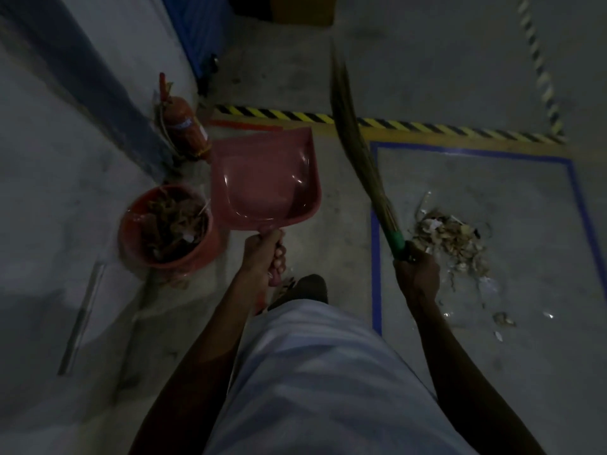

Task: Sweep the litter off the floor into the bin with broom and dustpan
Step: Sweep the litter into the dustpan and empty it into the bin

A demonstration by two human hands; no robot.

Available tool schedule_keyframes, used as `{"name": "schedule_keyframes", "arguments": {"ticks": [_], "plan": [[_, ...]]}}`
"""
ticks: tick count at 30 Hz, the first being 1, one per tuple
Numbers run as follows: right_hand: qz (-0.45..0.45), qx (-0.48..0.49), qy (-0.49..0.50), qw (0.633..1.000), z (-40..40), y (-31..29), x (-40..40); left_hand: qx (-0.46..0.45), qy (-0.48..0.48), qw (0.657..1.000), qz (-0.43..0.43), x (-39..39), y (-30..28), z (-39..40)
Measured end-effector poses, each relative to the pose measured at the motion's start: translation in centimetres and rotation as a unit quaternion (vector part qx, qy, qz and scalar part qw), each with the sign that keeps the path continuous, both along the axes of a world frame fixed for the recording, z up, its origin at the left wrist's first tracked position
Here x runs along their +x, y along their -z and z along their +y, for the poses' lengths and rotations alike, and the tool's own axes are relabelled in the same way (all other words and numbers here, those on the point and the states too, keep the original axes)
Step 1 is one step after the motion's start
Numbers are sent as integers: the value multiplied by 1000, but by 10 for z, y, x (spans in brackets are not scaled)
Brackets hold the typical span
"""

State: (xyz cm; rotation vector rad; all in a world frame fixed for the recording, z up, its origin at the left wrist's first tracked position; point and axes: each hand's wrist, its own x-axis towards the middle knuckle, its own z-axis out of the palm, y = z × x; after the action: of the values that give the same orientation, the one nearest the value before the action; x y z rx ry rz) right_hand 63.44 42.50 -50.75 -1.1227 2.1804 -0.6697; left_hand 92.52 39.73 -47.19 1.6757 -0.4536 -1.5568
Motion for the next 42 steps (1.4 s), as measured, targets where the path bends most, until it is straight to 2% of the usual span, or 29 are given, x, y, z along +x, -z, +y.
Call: {"name": "schedule_keyframes", "arguments": {"ticks": [4,8,13,17,20,24,29,34,42], "plan": [[-27,10,47,998,-4,6,-25,4,38,999,14,-27,1,-42],[-43,24,93,994,-21,13,-56,2,81,997,-12,-64,18,-93],[-25,61,154,986,-54,13,-100,32,173,984,-34,-132,45,-169],[-11,82,214,973,-81,37,-141,34,245,968,-47,-199,77,-235],[-15,93,248,964,-94,83,-169,20,273,960,-59,-245,118,-271],[-46,88,267,958,-113,179,-210,6,275,960,-61,-299,197,-300],[-59,97,274,955,-139,288,-245,41,242,967,-75,-342,299,-299],[-116,124,252,952,-145,391,-272,80,220,968,-95,-372,381,-282],[-145,171,180,958,-179,501,-317,111,205,969,-80,-435,483,-273]]}}
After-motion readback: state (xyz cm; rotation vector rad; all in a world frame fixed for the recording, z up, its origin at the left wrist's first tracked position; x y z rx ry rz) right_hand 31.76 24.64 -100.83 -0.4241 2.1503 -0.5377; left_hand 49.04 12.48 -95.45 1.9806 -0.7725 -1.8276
